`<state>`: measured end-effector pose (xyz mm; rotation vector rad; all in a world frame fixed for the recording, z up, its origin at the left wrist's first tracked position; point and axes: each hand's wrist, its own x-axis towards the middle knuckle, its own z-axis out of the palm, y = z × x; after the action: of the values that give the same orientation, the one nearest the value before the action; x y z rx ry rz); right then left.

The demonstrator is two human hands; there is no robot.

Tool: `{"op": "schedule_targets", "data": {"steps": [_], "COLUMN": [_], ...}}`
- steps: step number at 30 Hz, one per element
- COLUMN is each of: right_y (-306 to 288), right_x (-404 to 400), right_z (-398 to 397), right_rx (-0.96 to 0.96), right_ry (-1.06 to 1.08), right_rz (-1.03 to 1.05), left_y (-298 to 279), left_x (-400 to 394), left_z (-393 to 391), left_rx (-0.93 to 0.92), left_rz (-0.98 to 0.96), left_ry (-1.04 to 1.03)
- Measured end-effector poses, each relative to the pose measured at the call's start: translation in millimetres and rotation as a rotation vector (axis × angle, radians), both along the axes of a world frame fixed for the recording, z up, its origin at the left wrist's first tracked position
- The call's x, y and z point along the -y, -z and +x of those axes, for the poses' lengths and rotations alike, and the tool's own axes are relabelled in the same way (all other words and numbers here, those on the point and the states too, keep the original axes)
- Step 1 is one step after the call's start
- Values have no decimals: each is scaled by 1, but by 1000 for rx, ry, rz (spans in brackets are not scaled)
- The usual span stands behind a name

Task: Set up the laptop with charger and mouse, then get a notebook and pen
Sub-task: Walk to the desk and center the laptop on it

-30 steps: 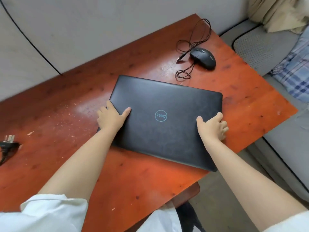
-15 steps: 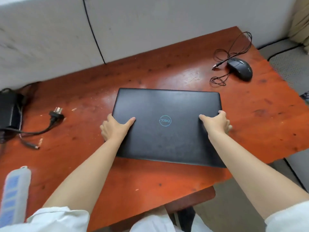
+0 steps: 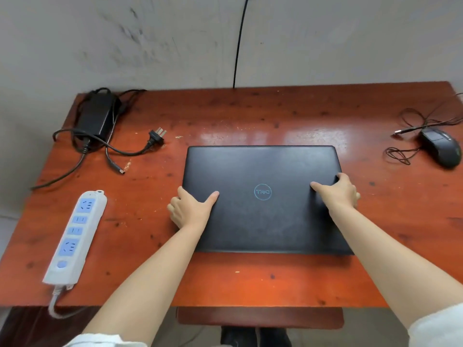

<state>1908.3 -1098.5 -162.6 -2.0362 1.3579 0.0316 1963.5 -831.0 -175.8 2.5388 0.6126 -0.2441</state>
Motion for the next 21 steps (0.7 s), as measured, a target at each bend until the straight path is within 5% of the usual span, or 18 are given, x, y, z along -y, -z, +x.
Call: {"op": "schedule_targets", "data": {"steps": [13,21], "right_y": [9,2], "right_x": [-9,4], "right_z": [-21,-43], "right_rx": [-144,-78], "right_ry": [-328,-548], "right_rz": [-268,-325], "left_y": [-7,-8], "left_x": [16,45], "left_z": [-8,-36], "left_rx": [-58,103], "left_rz": [181,311], "left_ry": [158,622]}}
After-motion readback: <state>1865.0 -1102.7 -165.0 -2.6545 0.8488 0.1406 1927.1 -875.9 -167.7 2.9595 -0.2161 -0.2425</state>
